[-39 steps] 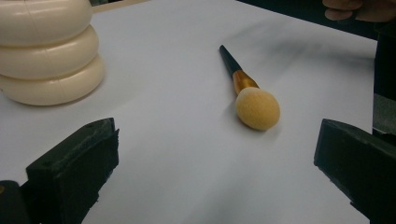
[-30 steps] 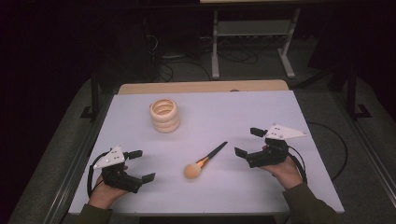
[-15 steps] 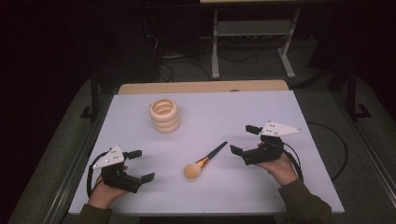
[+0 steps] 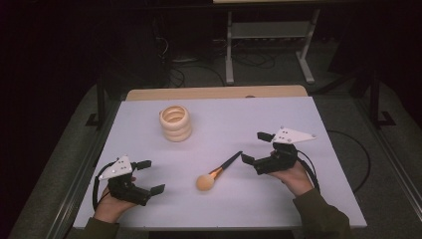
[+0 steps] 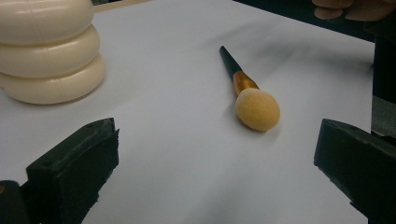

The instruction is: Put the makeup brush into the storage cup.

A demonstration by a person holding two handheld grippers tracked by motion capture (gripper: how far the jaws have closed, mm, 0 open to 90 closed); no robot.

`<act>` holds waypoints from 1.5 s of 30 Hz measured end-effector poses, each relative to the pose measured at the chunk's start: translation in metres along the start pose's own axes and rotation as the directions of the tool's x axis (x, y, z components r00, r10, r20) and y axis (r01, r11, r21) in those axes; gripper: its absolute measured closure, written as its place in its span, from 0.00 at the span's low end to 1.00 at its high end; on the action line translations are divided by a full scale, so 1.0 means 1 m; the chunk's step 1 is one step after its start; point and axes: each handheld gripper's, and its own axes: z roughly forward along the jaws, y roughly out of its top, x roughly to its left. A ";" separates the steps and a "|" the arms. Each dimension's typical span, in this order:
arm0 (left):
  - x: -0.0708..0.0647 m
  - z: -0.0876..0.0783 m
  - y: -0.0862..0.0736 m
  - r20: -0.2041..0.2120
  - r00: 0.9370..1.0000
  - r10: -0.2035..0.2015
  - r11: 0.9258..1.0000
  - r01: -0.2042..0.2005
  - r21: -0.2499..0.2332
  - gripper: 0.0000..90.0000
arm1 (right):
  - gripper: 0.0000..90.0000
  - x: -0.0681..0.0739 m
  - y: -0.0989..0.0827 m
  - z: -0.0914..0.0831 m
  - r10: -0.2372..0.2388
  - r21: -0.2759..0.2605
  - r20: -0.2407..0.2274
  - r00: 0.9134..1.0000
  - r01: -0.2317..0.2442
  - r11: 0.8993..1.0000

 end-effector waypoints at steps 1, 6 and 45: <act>0.000 0.000 0.000 0.000 1.000 -0.001 1.000 0.001 -0.001 0.00 | 0.01 0.000 0.001 0.001 -0.003 0.002 -0.002 1.000 0.003 1.000; 0.000 0.000 0.000 0.001 1.000 0.000 1.000 0.000 -0.001 0.00 | 0.01 0.002 0.003 0.005 -0.010 0.000 -0.012 1.000 0.010 1.000; -0.001 0.002 -0.001 0.007 1.000 -0.015 1.000 0.015 -0.009 0.00 | 0.01 0.006 0.013 0.032 -0.032 0.020 -0.077 0.997 0.034 0.999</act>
